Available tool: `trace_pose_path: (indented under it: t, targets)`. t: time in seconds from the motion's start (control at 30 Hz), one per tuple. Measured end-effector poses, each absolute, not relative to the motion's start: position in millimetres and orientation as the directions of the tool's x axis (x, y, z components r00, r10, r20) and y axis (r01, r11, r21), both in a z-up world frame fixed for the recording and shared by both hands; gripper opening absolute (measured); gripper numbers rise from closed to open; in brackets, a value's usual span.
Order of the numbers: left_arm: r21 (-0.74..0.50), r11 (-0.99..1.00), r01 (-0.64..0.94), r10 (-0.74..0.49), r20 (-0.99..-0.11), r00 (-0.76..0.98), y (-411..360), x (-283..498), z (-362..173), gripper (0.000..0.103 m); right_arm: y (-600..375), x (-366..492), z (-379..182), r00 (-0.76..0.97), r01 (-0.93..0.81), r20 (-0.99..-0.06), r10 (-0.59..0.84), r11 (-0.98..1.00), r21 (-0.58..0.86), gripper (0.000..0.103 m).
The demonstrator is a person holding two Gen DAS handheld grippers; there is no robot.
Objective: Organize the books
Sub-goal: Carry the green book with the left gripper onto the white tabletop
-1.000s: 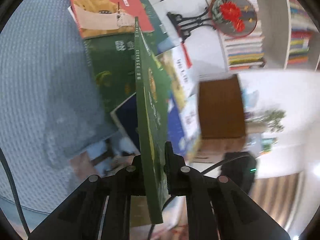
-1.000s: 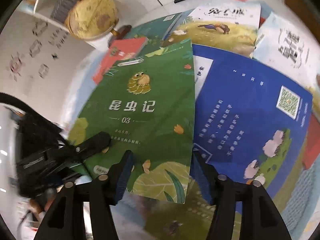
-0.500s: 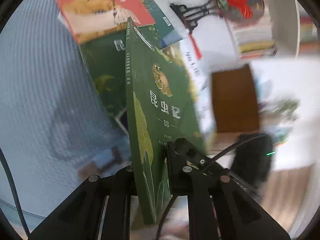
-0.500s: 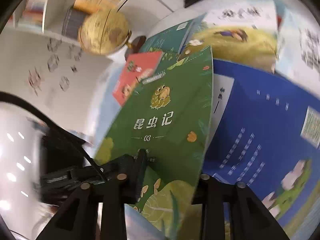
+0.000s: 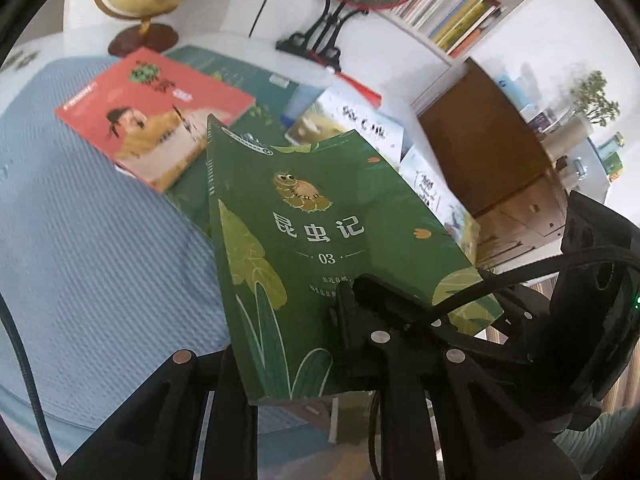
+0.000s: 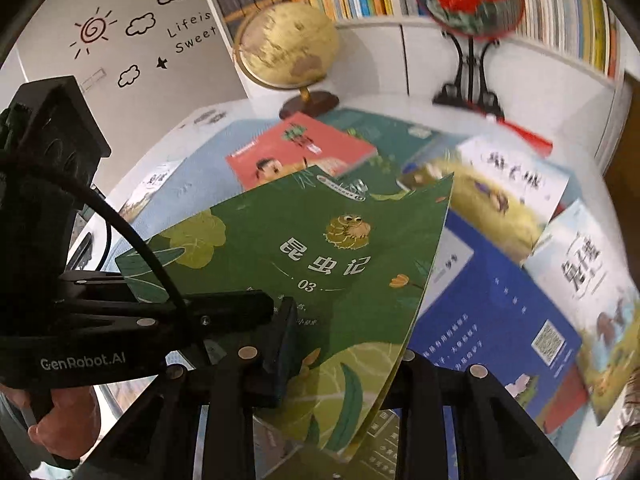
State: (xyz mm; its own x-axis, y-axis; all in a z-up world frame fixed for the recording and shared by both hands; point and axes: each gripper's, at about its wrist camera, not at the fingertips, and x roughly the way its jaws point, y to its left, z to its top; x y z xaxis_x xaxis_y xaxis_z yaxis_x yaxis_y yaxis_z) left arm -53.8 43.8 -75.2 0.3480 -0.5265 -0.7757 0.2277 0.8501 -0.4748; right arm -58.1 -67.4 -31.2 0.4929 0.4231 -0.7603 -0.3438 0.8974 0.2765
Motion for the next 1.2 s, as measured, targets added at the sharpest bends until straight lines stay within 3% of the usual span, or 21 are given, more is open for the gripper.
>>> trace_pose_path:
  t: [0.3,0.73,0.87,1.2]
  targets:
    - [-0.507,0.837,0.205,-0.543,-0.725,0.423,158.7,-43.2,-47.1,0.014,41.9,-42.1,13.5,0.534,-0.374,-0.73,0.428,0.893,0.25,0.029]
    - [-0.448,0.893,0.035,-0.403,-0.764,0.504,404.8,-14.8,-56.3,0.015,302.9,4.6,17.1,0.466,-0.444,-0.716,0.52,0.837,0.318,0.029]
    - [-0.441,0.897,0.023,-0.396,-0.781,0.483,446.8,0.9,-69.0,0.015,367.6,15.7,11.8,0.476,-0.434,-0.753,0.455,0.866,0.249,0.029]
    - [-0.478,0.878,-0.039,-0.409,-0.788,0.46,516.7,27.0,-102.9,0.02,427.9,39.6,-12.7,0.445,-0.383,-0.79,0.422,0.887,0.258,0.029]
